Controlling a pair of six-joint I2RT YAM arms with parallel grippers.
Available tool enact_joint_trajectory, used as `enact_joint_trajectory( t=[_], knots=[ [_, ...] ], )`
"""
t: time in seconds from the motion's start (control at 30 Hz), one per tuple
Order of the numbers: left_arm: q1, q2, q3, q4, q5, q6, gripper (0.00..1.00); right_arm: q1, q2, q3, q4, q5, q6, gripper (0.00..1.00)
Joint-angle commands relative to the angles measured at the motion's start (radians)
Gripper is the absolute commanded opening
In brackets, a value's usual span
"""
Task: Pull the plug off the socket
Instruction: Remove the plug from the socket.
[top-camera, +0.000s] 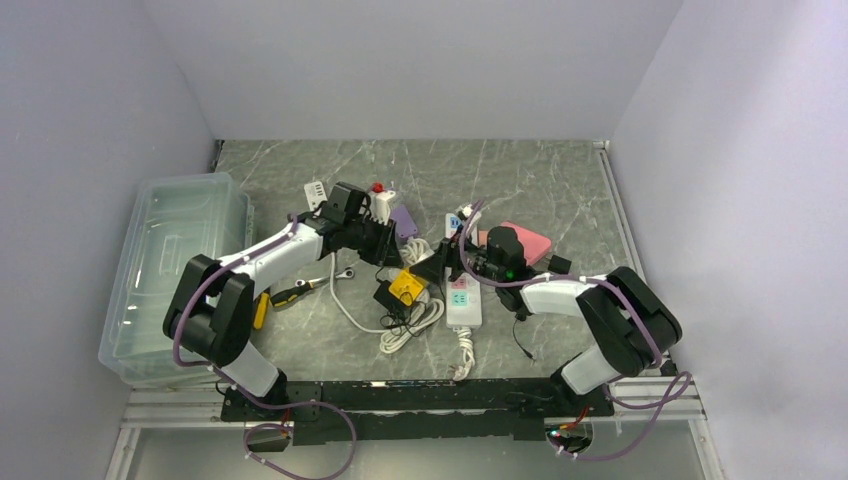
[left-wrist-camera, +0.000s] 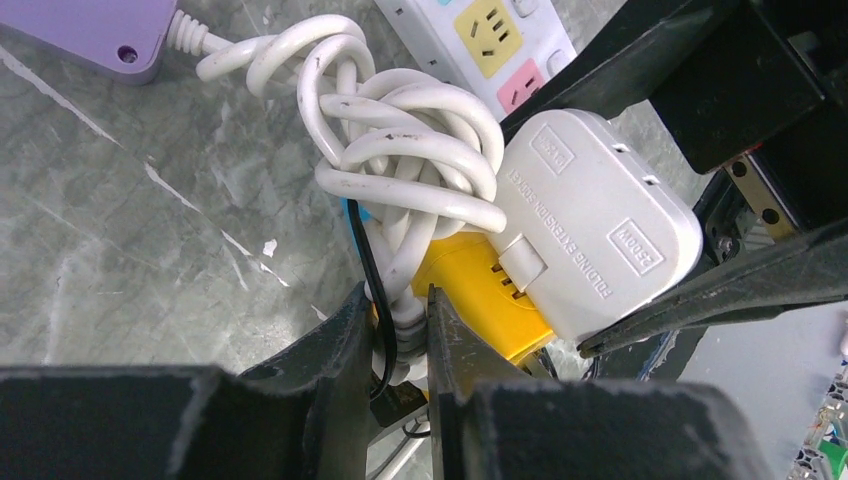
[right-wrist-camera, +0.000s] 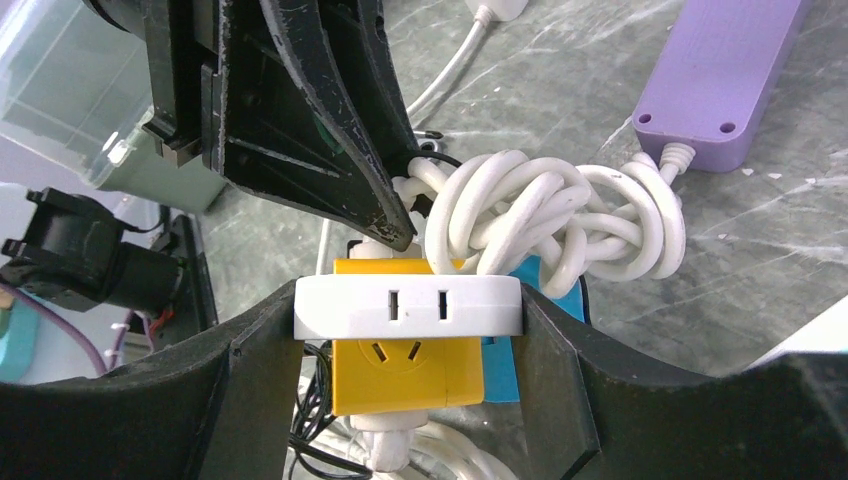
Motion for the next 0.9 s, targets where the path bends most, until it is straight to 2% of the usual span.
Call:
enact_joint_trajectory(
  t=[0.0,0.2,0.33,0.87],
  knots=[
    [0.016,-0.022,0.040,0.011,0.031,0.003,0.00,0.037,-0.063,0.034,0.002,0.086,-0.093,0.00],
    [0.015,-0.036,0.039,0.010,0.005,0.019,0.00,0.040,-0.054,0.034,0.006,0.089,-0.082,0.00],
    [0.012,-0.058,0.036,-0.004,-0.031,0.043,0.00,0.019,-0.006,0.039,0.064,0.021,-0.026,0.00],
    [-0.024,-0.065,0.035,-0.007,-0.020,0.074,0.00,-0.091,0.094,0.023,0.246,-0.133,0.152,0.00]
  ],
)
